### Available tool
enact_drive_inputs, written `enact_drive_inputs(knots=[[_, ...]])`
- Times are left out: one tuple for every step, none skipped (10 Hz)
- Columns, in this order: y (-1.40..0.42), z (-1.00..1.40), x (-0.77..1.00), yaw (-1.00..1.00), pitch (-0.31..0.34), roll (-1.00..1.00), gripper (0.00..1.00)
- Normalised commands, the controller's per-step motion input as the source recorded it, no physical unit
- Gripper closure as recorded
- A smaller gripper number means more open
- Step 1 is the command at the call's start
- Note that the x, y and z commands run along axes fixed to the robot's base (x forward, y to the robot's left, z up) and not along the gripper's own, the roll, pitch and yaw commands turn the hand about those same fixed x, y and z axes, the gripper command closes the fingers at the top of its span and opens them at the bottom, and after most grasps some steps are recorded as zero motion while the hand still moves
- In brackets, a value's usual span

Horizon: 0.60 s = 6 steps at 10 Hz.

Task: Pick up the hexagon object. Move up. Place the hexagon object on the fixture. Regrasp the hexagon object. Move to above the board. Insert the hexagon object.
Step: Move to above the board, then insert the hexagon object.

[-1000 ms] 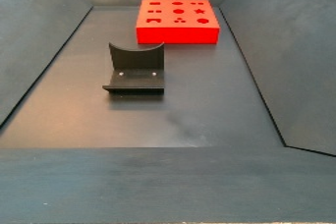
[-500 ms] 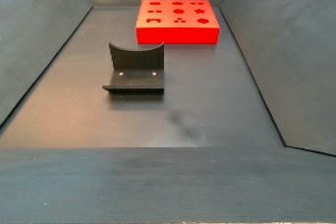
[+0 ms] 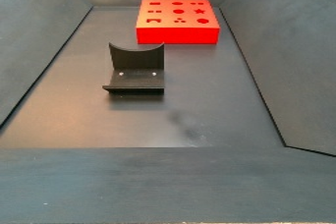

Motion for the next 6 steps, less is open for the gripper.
enact_drive_inputs(knots=[[-0.01, 0.0, -0.04, -0.02, -0.027, -0.33, 1.0], [0.0, 0.0, -0.03, -0.01, -0.022, -0.22, 1.0], [0.0, -0.04, 0.0, 0.0, 0.0, 0.0, 1.0], [0.05, -0.27, -0.53, -0.14, -0.137, -0.03, 1.0], [0.09, -0.48, -0.61, -0.3, -0.159, -0.09, 1.0], [0.15, -0.62, -0.44, -0.56, -0.18, -0.15, 1.0]])
